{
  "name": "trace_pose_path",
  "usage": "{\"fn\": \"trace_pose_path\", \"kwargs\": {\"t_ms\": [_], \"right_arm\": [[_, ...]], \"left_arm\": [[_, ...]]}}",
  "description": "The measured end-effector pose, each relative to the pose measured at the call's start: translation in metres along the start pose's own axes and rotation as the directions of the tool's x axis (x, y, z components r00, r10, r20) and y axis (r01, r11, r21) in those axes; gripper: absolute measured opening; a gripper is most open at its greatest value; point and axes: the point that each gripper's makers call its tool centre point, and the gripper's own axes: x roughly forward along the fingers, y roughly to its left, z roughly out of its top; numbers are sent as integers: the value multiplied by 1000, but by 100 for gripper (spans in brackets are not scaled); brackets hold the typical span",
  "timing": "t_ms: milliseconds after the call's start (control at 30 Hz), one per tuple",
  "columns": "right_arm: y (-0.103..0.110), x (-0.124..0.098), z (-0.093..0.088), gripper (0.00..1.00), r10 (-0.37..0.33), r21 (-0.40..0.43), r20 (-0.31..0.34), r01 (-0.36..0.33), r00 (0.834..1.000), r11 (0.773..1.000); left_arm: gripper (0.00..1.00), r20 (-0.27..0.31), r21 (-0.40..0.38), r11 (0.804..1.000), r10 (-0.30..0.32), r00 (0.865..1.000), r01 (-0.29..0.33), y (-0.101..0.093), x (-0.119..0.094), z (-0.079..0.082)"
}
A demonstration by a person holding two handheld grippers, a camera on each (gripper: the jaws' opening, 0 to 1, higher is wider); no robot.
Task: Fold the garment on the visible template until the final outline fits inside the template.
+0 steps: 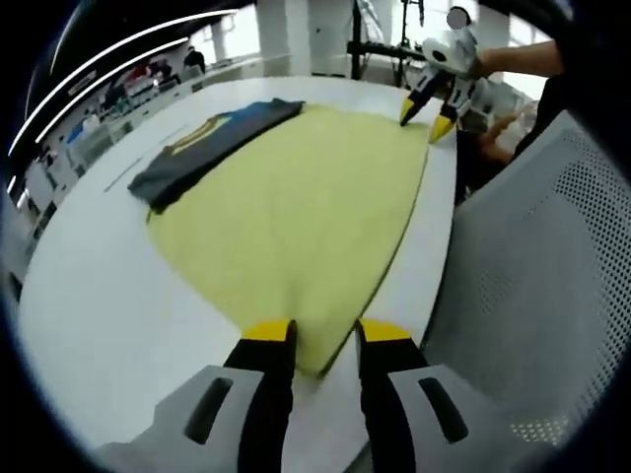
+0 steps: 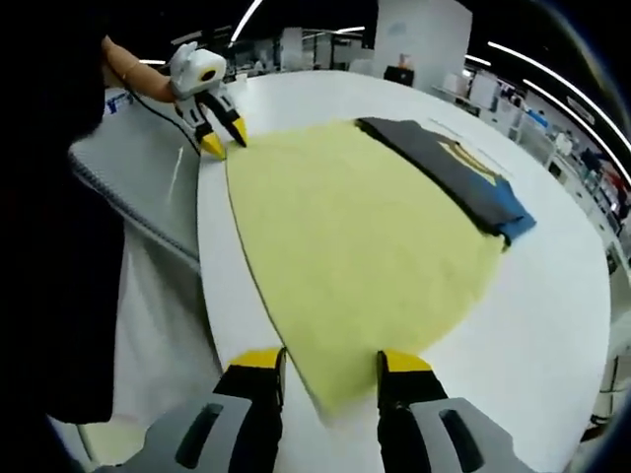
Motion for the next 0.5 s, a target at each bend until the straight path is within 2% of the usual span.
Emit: {"fn": "trace_pose_path", "kwargs": {"t_ms": [167,267,333,400,467,500], "right_arm": [[-4,1,1,25,-15,22,12,14,1000,1000],[-7,1,1,19,-26,30,17,25,1000,999],[-9,1,2,11,-37,31,19,36,999,999],[-14,1,2,5,-58,29,18,58,998,998],[-16,2,3,3,-61,59,26,60,998,996],[-17,2,4,2,-65,67,27,63,998,996]], "left_arm": [[16,-31,9,1000,-4,1000,5,2,2,1],[4,-60,22,1000,9,998,-8,5,2,1],[1,-70,50,999,16,997,-13,7,3,1],[1,-76,30,999,12,997,-10,8,3,1],[1,-74,-39,999,6,997,-9,9,3,1],[1,-76,-51,999,3,997,-7,9,3,1]]}}
